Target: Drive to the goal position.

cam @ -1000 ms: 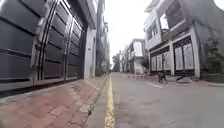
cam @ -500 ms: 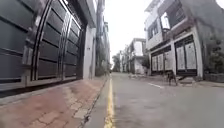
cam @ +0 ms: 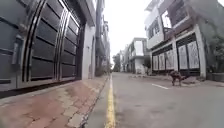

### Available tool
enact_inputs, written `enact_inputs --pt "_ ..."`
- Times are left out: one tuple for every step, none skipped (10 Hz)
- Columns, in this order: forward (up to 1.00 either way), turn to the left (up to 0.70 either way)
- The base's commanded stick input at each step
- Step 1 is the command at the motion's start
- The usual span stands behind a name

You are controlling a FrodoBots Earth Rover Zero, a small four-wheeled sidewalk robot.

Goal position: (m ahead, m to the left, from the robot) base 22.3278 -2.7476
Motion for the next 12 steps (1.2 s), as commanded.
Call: enact_inputs --pt "0.48 0.00" --pt "0.48 0.00" --pt "0.48 0.00" --pt "0.48 0.00" --pt "0.48 0.00" --pt "0.48 0.00" --pt "0.48 0.00" --pt "0.48 0.00" --pt "0.48 0.00" --pt "0.48 0.00" --pt "0.48 0.00" --pt "0.48 0.00"
